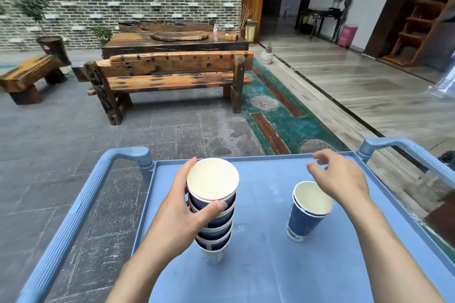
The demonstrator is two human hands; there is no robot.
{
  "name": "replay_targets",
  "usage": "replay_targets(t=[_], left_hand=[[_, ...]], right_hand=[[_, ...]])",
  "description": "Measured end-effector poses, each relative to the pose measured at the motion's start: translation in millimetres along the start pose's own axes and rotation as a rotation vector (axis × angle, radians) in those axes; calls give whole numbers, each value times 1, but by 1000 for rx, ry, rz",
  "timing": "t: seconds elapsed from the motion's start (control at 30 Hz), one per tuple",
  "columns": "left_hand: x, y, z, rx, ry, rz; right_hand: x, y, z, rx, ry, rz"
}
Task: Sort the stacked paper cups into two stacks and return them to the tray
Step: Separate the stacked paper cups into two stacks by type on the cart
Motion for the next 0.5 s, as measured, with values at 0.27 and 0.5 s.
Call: replay_targets(t=[0.27,0.5], left_hand=[[-4,-2,3,-12,75,-19],[-22,-4,6,-17,94,-55]], right_hand=[[-176,69,-2,-306,-292,-458],[-199,73,9,-268,-16,-508]])
Point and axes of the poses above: each hand's wrist, its own y-axis away from the middle knuckle, its own z-axis out of the palm, x = y × z, the point moved 8 cm from there along -y, towards the middle knuckle, and after that the axes turned 1 degree about y, right-handed, at the moved point
